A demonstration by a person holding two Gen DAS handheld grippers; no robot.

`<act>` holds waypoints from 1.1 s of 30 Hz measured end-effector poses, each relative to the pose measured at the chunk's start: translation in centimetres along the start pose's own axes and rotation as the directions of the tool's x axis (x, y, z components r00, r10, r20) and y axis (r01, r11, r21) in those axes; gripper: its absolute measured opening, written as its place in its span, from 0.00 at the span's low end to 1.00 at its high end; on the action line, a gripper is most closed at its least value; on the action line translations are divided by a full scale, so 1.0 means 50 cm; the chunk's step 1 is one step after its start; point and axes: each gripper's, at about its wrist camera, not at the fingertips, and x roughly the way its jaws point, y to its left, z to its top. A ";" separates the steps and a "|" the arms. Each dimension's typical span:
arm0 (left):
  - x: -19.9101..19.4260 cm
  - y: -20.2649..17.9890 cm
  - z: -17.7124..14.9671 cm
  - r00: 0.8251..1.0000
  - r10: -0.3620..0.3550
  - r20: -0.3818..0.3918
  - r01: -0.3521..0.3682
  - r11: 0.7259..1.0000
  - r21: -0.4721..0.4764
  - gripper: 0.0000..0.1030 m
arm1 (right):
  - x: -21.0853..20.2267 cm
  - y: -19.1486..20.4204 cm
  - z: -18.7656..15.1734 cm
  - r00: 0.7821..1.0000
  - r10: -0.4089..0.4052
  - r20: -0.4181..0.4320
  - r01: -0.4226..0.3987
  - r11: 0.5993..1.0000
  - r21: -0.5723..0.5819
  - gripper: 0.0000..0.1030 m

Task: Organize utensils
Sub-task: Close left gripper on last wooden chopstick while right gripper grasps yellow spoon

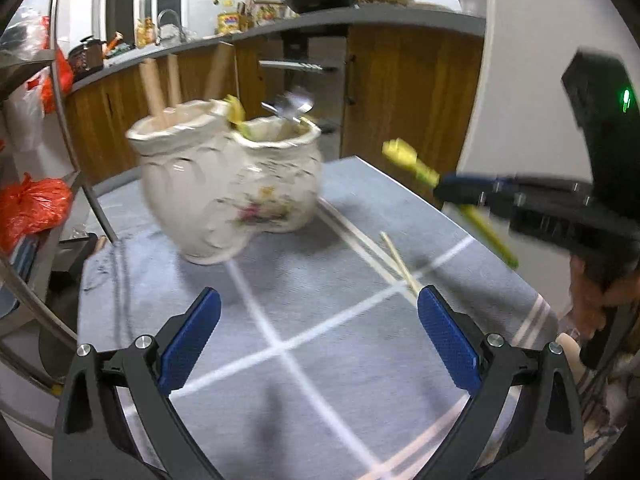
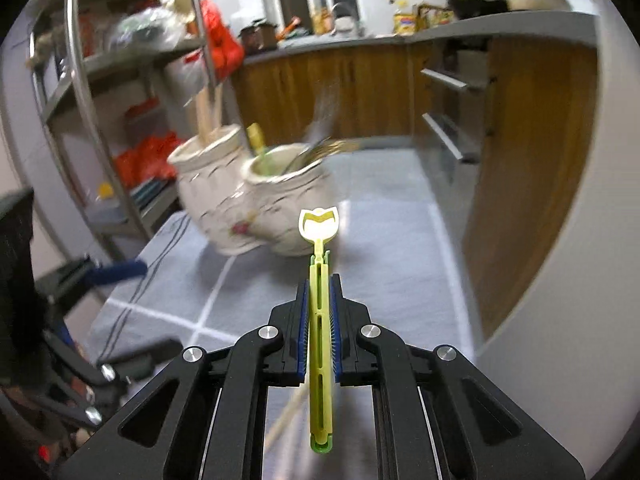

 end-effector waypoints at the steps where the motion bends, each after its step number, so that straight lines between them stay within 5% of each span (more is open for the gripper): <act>1: 0.010 -0.015 0.000 1.000 -0.003 -0.016 0.002 1.000 -0.002 0.94 | -0.003 -0.007 0.000 1.000 -0.002 0.003 0.002 1.000 0.005 0.10; 5: 0.033 -0.049 -0.006 0.997 -0.039 -0.072 0.037 0.999 -0.027 0.91 | -0.008 -0.034 -0.010 1.000 0.002 0.004 -0.002 1.000 0.022 0.10; 12: 0.067 -0.130 -0.024 0.979 -0.103 -0.175 0.110 0.993 0.033 0.54 | -0.011 -0.056 -0.037 1.000 0.018 0.003 -0.018 0.999 0.038 0.10; 22: 0.114 -0.176 -0.029 0.975 0.006 -0.223 0.019 0.994 0.107 0.29 | -0.018 -0.054 -0.047 1.000 0.016 0.013 -0.017 0.999 0.033 0.10; 25: 0.119 -0.168 -0.024 0.975 0.024 -0.222 0.001 0.993 0.114 0.06 | -0.019 -0.053 -0.048 1.000 0.018 0.013 -0.018 0.999 0.033 0.10; 33: 0.094 -0.133 -0.020 0.985 0.013 -0.170 0.006 0.994 0.106 0.04 | -0.029 -0.044 -0.041 0.999 0.001 0.033 -0.002 1.000 0.019 0.10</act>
